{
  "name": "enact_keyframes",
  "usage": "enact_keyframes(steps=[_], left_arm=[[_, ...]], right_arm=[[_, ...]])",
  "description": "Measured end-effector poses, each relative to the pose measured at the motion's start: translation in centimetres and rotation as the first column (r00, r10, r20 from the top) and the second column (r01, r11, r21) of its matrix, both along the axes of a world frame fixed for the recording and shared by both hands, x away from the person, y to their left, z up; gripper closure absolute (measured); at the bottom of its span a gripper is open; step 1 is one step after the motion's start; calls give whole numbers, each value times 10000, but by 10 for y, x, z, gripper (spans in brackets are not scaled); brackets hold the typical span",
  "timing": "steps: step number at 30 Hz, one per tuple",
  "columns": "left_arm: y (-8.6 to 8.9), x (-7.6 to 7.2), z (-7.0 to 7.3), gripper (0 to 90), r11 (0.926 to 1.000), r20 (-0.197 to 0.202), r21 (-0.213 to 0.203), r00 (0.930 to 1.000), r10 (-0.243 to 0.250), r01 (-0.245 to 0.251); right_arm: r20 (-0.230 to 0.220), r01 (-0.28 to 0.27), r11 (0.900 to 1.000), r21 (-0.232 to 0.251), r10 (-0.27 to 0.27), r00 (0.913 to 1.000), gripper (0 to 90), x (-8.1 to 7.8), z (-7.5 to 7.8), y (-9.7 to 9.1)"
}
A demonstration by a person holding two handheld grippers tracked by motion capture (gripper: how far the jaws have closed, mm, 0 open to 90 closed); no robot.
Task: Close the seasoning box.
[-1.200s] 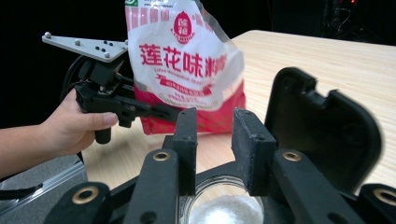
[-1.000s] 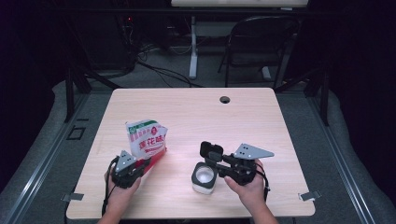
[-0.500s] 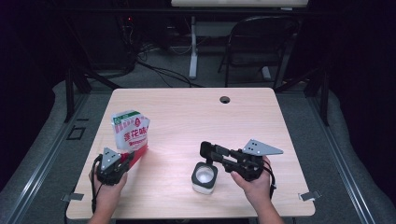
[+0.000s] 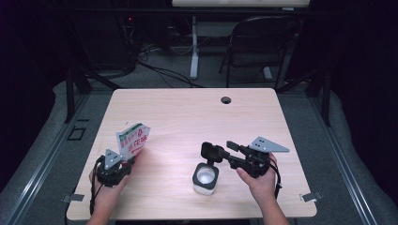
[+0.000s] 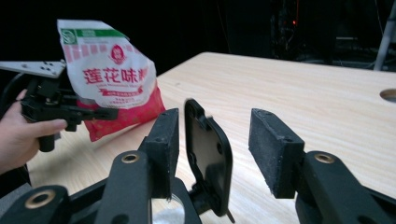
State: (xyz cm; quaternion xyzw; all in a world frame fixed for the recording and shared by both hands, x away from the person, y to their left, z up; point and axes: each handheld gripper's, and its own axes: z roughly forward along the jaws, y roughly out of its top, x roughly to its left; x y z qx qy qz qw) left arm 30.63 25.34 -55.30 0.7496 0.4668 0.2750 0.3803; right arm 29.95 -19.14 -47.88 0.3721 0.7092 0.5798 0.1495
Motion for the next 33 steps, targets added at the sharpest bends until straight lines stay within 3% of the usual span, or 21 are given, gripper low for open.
enact_keyframes(steps=[4, 7, 14, 21, 33], left_arm=[[-1, -1, 1, 500, 9980, 177, -530, 9993, -334, 343], [-2, -2, 1, 414, 9968, 305, -594, 9982, -511, 528], [-3, -7, 3, 386, 9900, 404, -1140, 9960, -795, 837], [-18, -14, 5, 386, 9831, 394, -1024, 9881, -1484, 1518], [-45, -21, 1, 386, 9695, 163, -514, 9708, -2392, 2398]], right_arm=[[-244, 29, 9999, -159, -33, 9997, 525, 6, -7, 1], [-429, 23, 9995, -300, -36, 9991, 562, 8, -11, 3], [-437, -231, 9970, -742, 199, 9988, 658, 12, -15, 9], [-336, -486, 9905, -1286, 447, 9984, 816, 13, -16, 10], [41, -708, 9807, -1825, 727, 9973, 839, 7, -14, 9]])
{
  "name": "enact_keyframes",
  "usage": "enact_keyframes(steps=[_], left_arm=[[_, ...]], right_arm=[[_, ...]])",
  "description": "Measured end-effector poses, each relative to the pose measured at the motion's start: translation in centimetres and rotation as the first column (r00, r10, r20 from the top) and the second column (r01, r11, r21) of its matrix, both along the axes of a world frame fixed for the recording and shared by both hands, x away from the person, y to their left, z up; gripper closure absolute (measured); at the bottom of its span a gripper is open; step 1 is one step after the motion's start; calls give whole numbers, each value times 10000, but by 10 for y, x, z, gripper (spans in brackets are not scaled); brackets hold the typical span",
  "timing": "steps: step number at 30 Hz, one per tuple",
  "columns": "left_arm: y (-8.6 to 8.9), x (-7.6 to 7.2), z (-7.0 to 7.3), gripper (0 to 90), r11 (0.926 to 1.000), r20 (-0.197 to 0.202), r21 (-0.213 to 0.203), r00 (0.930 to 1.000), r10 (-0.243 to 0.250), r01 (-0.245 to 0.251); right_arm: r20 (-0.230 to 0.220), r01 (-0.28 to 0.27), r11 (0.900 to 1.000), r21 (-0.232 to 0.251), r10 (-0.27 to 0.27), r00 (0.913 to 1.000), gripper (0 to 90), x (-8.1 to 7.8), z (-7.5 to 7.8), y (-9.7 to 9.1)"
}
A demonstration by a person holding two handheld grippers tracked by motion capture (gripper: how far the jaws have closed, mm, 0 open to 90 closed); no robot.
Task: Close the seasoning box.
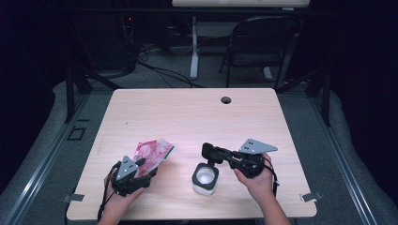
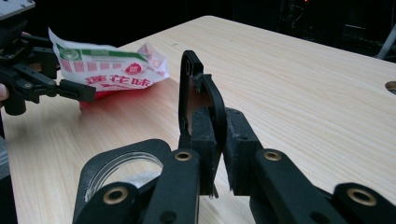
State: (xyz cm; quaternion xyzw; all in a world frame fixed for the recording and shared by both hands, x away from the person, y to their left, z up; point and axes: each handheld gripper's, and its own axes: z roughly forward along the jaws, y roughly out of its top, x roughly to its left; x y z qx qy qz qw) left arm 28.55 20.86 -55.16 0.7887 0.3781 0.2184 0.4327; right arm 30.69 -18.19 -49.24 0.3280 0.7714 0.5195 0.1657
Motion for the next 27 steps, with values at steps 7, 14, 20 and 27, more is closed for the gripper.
enact_keyframes(steps=[7, 14, 20, 27], left_arm=[[-6, -1, -1, 386, 9997, 13, 82, 9997, -232, 232], [-10, -6, 0, 385, 9993, -28, -52, 9993, -372, 372], [-21, -10, -2, 381, 9973, -172, 199, 9974, -702, 706], [-39, -14, -12, 375, 9892, -436, 628, 9906, -1299, 1325]], right_arm=[[7, -36, 10000, 19, 36, 10000, 840, -1, 0, 0], [30, 55, 10000, -12, -55, 10000, 835, -2, 1, 1], [82, 115, 9999, -102, -114, 9999, 830, -3, 1, 3], [103, 91, 10000, -22, -90, 9999, 827, -3, 1, 5]])
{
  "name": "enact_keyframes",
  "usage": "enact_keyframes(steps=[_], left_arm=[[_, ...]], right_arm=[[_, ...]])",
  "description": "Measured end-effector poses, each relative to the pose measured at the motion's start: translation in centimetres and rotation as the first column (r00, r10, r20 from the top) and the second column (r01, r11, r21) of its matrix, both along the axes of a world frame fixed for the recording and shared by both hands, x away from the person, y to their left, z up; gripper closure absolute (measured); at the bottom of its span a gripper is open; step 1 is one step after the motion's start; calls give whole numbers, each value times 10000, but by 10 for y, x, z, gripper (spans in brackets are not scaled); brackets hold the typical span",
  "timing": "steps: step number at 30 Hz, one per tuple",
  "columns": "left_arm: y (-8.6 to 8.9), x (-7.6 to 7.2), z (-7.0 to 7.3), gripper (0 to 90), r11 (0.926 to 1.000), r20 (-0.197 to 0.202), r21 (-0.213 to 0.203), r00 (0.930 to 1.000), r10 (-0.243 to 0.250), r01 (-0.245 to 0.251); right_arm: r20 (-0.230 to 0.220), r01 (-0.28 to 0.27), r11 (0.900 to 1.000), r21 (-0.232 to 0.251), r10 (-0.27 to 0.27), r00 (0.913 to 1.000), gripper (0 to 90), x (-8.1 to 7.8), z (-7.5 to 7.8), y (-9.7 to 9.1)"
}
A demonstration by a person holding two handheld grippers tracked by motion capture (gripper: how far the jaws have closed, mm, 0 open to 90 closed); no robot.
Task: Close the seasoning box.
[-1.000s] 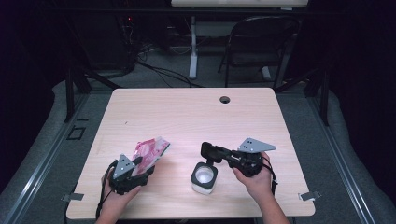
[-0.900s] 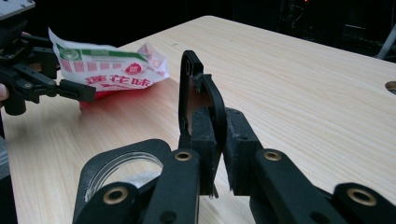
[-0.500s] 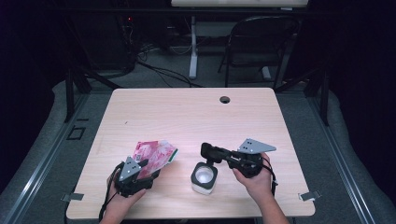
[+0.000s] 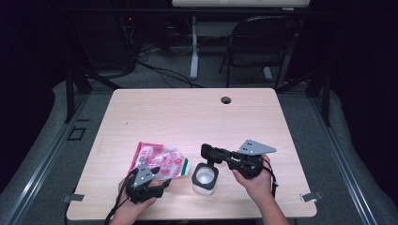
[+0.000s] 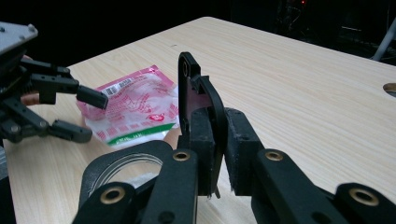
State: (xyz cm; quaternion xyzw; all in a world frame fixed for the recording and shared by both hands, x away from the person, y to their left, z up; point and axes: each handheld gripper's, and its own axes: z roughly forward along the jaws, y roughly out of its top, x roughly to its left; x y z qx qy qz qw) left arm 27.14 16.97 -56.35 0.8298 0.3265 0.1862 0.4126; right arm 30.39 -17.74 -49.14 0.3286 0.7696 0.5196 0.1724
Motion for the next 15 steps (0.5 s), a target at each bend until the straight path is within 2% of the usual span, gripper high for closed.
enact_keyframes(steps=[2, 6, 10, 15], left_arm=[[-4, -2, -1, 376, 9998, -36, 103, 9999, -162, 162], [-7, -3, -1, 375, 9997, -57, -17, 9997, -242, 242], [-8, -4, 4, 375, 9996, 104, -1, 9996, -272, 273], [-7, -5, 10, 375, 9993, 188, -211, 9994, -290, 294]], right_arm=[[-9, -26, 10000, 10, 26, 10000, 827, 0, 0, 0], [8, -41, 10000, 13, 41, 10000, 828, 0, 0, 0], [38, -48, 10000, 3, 48, 10000, 830, 0, 0, 0], [45, -78, 10000, -59, 78, 10000, 831, 0, 0, 0]])
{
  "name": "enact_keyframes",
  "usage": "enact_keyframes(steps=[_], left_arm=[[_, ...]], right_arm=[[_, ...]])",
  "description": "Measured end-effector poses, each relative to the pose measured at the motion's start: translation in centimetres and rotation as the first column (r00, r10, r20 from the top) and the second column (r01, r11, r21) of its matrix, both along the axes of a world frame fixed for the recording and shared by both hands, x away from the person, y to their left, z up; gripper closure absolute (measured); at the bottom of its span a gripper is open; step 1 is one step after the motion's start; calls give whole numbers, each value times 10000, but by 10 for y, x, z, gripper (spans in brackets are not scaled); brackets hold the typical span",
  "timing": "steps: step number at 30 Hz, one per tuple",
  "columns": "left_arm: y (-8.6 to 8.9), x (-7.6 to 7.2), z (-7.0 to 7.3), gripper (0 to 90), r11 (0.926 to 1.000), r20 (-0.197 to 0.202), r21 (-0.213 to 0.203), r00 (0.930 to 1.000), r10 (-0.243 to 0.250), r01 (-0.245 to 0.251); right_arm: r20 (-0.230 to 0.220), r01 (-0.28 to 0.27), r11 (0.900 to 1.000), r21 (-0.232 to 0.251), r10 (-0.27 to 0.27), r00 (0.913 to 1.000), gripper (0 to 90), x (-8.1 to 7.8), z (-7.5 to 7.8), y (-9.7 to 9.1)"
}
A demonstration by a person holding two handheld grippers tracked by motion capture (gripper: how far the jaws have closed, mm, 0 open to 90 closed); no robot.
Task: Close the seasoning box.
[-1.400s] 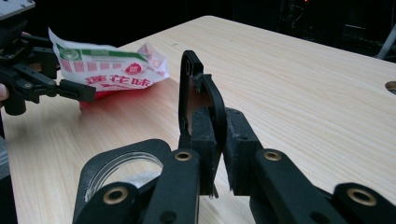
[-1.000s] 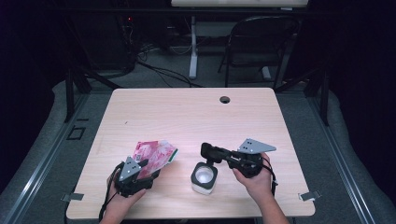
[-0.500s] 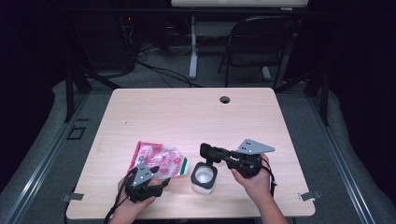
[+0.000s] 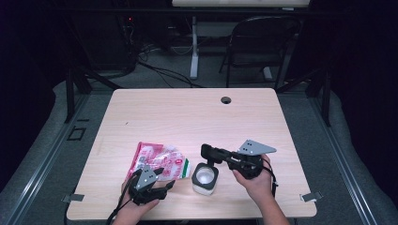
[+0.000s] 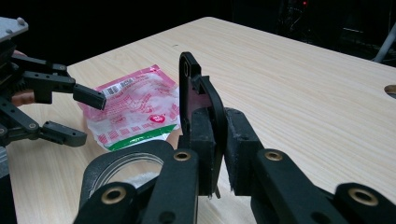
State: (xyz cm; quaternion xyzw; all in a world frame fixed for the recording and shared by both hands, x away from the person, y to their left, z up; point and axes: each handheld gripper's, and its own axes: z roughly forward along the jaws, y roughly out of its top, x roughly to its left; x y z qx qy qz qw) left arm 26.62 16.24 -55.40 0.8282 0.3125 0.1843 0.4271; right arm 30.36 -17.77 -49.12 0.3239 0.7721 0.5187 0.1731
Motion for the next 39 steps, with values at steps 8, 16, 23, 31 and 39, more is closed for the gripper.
enact_keyframes(steps=[8, 16, 23, 31, 39], left_arm=[[4, 0, 7, 376, 9998, 135, -155, 9999, 104, -102], [9, 1, 8, 375, 9993, 159, -252, 9995, 266, -262], [14, 3, 10, 375, 9985, 180, -358, 9990, 418, -411], [22, 7, 13, 375, 9961, 214, -537, 9972, 716, -703], [33, 12, 16, 376, 9903, 174, -769, 9930, 1171, -1155]], right_arm=[[10, -5, 10000, 33, 5, 10000, 831, 0, 0, 0], [59, 4, 10000, -42, -3, 10000, 832, -1, 0, 0], [129, 24, 9999, -171, -22, 9999, 832, -2, 1, 1], [306, 64, 9994, -336, -53, 9995, 832, -3, 1, 3], [399, 55, 9988, -480, -36, 9992, 831, -6, 2, 4]])
